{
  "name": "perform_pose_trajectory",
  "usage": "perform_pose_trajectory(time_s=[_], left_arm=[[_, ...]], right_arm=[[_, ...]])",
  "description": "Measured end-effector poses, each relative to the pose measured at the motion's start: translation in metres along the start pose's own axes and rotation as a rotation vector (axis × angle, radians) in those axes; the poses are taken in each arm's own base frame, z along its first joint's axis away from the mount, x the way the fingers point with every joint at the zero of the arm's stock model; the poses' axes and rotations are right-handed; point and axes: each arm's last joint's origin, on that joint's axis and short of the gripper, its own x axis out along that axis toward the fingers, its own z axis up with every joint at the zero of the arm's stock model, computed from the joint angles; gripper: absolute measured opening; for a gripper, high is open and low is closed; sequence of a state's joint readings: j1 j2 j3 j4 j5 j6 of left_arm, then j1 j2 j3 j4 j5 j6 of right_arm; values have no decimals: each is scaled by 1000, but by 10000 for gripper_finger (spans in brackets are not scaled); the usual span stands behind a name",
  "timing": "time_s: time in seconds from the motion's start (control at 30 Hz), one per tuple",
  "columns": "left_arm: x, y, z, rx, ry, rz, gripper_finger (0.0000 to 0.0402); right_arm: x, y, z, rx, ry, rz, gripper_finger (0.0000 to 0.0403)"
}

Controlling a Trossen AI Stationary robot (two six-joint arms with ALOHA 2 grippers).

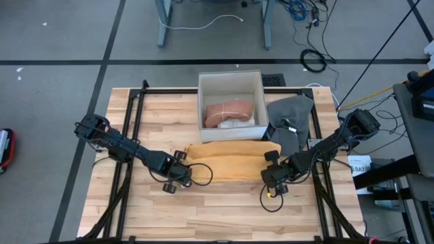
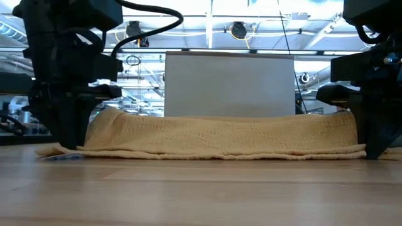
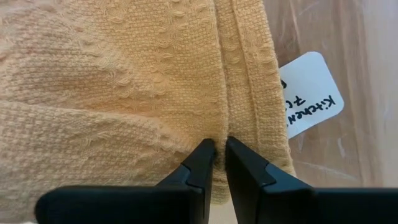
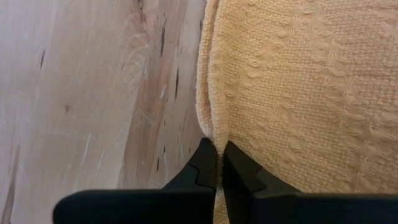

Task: Fold towel
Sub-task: Fold the orange towel

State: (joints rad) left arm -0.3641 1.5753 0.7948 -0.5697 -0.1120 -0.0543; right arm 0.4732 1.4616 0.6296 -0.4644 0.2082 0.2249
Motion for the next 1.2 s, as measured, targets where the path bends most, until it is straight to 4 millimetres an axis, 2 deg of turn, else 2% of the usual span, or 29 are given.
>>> perform_pose_trajectory(time_s=[0.47,0.8,1.0,1.2], left_arm=[[0,8,-3,-9,38,34,45],[-13,9,7,14,55,35,45],[-13,9,7,18,56,35,9],[-14,3,7,-7,52,4,2]], right_arm=[[0,0,0,0,-2,1,2],[0,0,0,0,-2,1,2],[0,0,0,0,-2,1,2],[0,0,0,0,-2,1,2]])
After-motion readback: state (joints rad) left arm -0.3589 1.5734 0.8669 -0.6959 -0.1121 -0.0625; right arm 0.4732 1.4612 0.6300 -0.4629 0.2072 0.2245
